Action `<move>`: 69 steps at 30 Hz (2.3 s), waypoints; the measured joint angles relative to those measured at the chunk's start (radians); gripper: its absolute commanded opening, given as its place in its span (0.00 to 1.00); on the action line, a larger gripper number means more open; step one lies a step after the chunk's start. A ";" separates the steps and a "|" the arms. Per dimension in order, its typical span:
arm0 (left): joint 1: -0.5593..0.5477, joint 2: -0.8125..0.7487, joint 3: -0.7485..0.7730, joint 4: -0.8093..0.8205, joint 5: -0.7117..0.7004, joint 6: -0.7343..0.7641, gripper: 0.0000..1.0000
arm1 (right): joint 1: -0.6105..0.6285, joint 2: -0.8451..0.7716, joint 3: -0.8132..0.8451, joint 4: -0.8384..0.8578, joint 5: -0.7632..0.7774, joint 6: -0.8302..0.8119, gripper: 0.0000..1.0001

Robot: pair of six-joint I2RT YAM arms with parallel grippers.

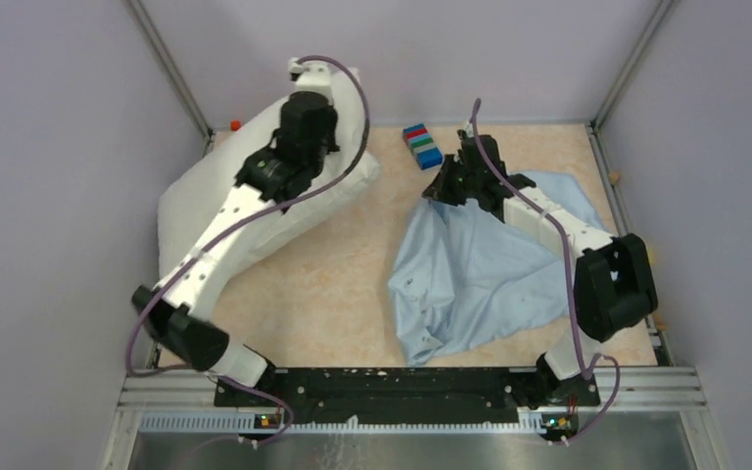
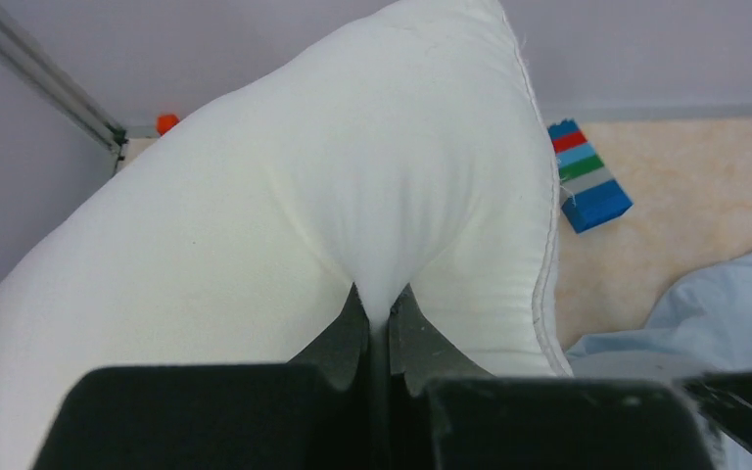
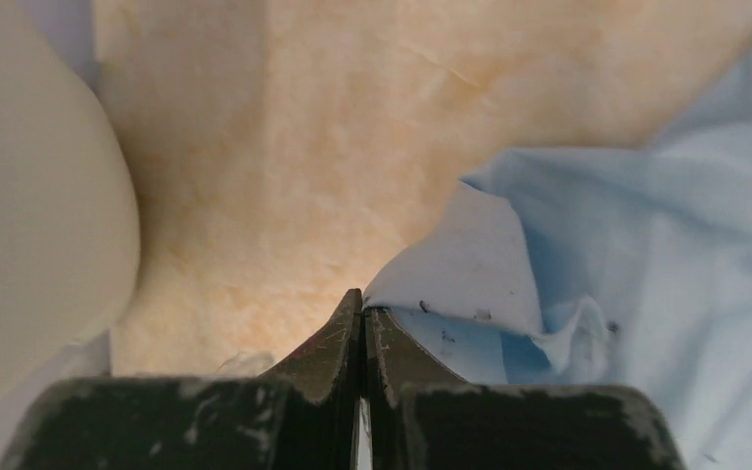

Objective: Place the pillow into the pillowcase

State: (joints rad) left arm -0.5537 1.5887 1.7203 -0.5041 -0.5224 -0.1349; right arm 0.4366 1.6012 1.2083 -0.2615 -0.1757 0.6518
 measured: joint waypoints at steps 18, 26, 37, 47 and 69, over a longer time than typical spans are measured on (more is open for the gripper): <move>-0.001 -0.425 -0.277 0.073 0.072 -0.093 0.00 | 0.140 0.487 0.463 0.059 -0.050 0.083 0.66; 0.000 -0.425 -0.285 0.078 0.085 -0.103 0.00 | 0.142 0.148 0.220 0.029 0.015 0.011 0.46; 0.000 -0.425 -0.292 0.085 0.090 -0.099 0.00 | 0.234 0.015 -0.090 -0.026 0.114 -0.013 0.52; 0.000 -0.425 -0.292 0.085 0.091 -0.095 0.00 | 0.416 -0.020 -0.154 -0.060 0.252 -0.023 0.53; 0.000 -0.425 -0.292 0.072 0.116 -0.088 0.00 | 0.475 0.135 -0.149 0.320 -0.031 0.111 0.48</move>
State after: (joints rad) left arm -0.5541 1.1633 1.4284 -0.4324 -0.4065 -0.2230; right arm 0.9119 1.7363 1.0595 0.0582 -0.2066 0.7628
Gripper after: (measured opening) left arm 0.041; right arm 0.359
